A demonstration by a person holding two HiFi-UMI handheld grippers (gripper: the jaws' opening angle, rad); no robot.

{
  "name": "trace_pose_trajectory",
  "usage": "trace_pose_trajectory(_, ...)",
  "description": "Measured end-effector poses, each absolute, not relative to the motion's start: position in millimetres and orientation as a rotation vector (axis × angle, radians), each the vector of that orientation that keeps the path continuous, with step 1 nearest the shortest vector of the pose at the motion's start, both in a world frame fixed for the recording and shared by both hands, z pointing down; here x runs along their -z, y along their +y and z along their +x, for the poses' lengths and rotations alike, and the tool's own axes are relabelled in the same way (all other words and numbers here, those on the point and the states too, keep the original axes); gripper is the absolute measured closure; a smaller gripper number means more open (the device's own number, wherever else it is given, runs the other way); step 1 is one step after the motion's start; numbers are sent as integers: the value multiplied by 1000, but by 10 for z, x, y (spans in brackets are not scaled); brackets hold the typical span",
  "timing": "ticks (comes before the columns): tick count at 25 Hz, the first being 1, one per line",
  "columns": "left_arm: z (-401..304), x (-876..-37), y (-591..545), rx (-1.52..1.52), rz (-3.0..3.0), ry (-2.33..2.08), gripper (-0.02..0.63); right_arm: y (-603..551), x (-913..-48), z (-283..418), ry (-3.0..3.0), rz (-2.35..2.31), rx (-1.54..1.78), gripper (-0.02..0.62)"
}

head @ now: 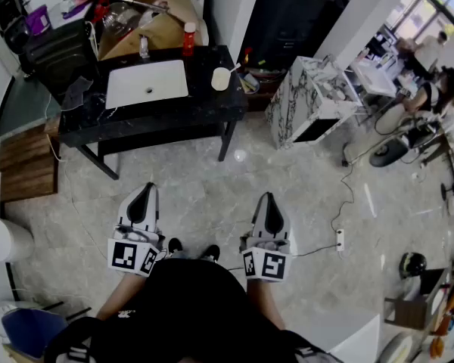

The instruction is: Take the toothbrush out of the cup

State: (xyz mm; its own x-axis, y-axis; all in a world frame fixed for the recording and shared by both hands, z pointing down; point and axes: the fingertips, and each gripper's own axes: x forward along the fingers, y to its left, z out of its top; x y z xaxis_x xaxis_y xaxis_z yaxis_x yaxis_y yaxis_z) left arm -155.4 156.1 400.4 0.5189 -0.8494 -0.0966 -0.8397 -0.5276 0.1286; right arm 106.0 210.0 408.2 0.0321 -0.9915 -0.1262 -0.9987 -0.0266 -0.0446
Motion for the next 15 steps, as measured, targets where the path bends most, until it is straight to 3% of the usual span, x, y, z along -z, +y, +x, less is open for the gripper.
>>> trace_pose_trajectory(15, -1425, -3962, 1582, 243, 2702, -1465, 603, 2129, -4062, 969, 2135, -2128, -88, 574)
